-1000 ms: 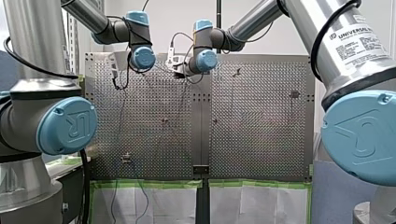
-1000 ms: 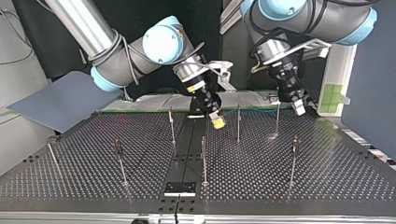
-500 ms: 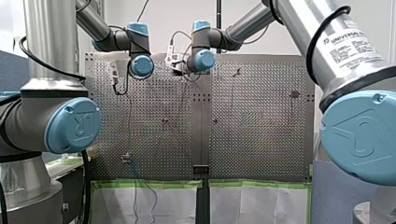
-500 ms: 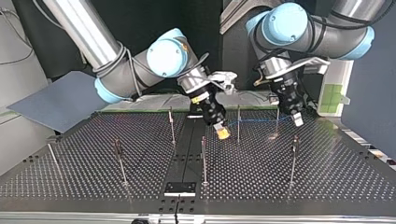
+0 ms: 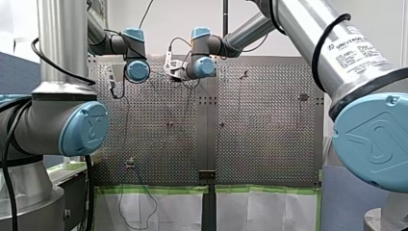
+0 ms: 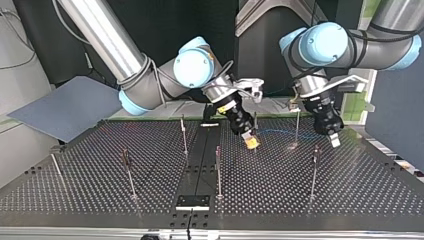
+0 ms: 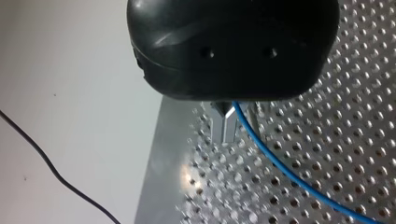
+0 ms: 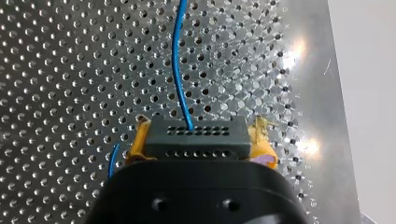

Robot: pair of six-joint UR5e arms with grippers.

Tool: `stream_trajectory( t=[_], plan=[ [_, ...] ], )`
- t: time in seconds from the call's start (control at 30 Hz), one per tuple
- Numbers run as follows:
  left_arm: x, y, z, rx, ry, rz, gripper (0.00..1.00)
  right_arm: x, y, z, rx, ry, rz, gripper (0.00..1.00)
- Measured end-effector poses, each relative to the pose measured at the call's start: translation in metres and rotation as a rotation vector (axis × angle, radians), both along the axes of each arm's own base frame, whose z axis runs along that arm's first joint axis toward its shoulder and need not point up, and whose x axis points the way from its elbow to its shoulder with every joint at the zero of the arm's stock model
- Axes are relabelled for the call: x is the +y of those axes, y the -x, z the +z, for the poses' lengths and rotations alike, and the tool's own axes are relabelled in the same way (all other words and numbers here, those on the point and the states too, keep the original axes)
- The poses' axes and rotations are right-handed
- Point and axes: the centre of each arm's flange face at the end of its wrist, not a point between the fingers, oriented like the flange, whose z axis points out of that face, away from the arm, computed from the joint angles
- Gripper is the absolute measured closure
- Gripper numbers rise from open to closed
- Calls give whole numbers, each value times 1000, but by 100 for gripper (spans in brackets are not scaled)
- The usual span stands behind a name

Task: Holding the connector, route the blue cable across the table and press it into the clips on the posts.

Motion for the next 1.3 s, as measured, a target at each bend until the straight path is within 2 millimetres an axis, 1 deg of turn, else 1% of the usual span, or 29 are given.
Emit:
stream_trajectory(
  t=[0.13, 0.3, 0.43, 0.67, 0.8, 0.93, 1.13, 1.3],
  plan=[
    [9, -11, 0, -9, 3, 13, 100, -2, -3, 0, -2, 2, 1, 100],
    [13, -16, 3, -26, 7, 16, 100, -6, -6, -2, -4, 3, -1, 100],
    [22, -28, 4, -45, 20, 11, 100, -11, -6, -2, -7, 6, -5, 100],
    [38, -49, -5, -71, 44, -8, 100, -17, -5, 4, -15, 13, -13, 100],
    [52, -59, -11, -80, 48, -12, 100, -21, -4, 4, -17, 14, -17, 100],
    [66, -75, -15, -75, 42, -16, 100, -25, -2, 5, -18, 17, -23, 100],
    [72, -92, -28, -78, 55, -54, 100, -31, 0, 9, -24, 23, -33, 100],
    [75, -99, -29, -101, 64, -91, 100, -36, 2, 17, -36, 33, -42, 100]
  ],
)
